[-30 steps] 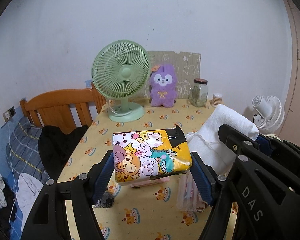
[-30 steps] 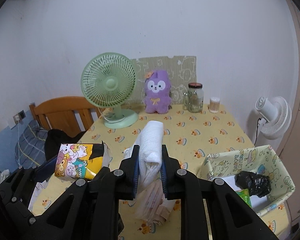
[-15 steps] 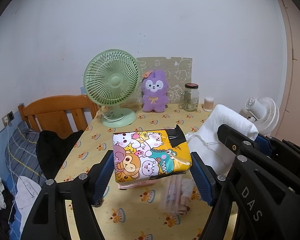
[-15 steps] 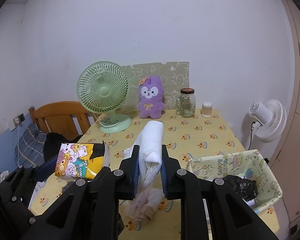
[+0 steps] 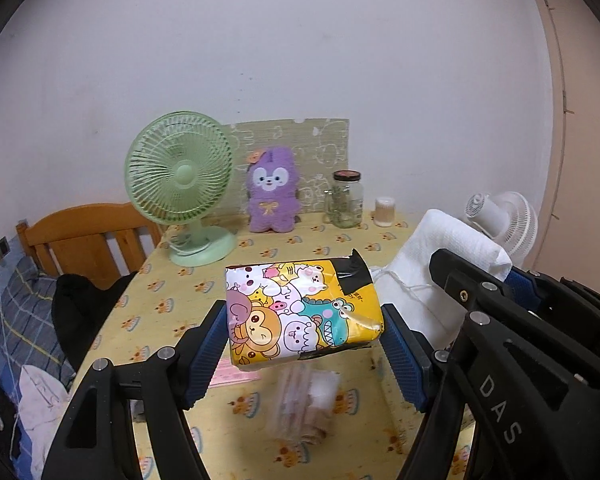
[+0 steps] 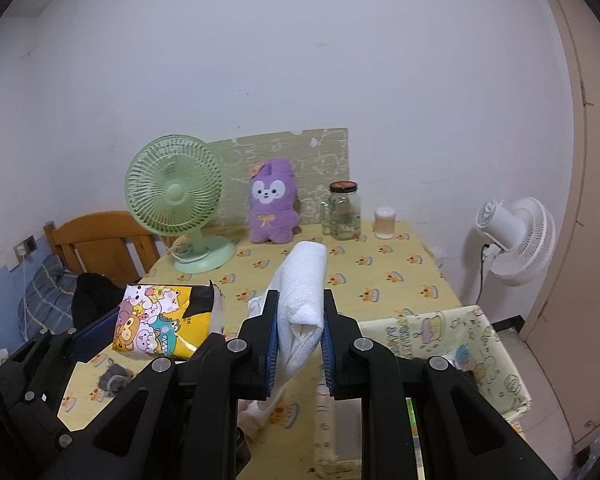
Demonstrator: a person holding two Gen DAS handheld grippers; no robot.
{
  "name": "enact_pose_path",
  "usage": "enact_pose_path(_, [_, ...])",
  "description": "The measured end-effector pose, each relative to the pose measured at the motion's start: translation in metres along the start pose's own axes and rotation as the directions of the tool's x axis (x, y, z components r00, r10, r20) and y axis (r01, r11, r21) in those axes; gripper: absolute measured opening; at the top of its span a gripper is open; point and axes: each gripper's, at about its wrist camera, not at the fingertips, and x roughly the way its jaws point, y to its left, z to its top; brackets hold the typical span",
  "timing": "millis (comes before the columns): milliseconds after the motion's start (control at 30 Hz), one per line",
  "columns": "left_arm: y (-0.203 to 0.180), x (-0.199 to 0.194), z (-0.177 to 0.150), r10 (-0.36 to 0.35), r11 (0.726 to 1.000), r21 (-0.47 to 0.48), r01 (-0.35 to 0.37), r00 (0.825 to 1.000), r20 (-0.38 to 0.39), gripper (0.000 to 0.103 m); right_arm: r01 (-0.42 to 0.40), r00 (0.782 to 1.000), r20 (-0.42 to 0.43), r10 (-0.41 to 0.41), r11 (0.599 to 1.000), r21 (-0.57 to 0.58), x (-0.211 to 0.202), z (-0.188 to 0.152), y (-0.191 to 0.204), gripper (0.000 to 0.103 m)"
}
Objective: Organize soft objects
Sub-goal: 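Carry the cartoon pouch and white cloth with both tools toward the basket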
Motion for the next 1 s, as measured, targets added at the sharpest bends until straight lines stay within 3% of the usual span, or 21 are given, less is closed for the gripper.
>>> enact_pose_path(567, [-0.062,0.028,0.005,-0.107,0.992,0.059,0.108,0.994,-0.013,0.076,0.098,0.995,-0.002,-0.098,0.994,0.046,0.006,-0.005,-0.070,0.021])
enact_pose_path(1000, [-0.106,0.049,0.000,-0.176,0.976,0.115,0.183,0.982,-0.068,0.076,0.169,0.986,-0.030,-0.166,0.982,0.090,0.012,-0.018,-0.115,0.021])
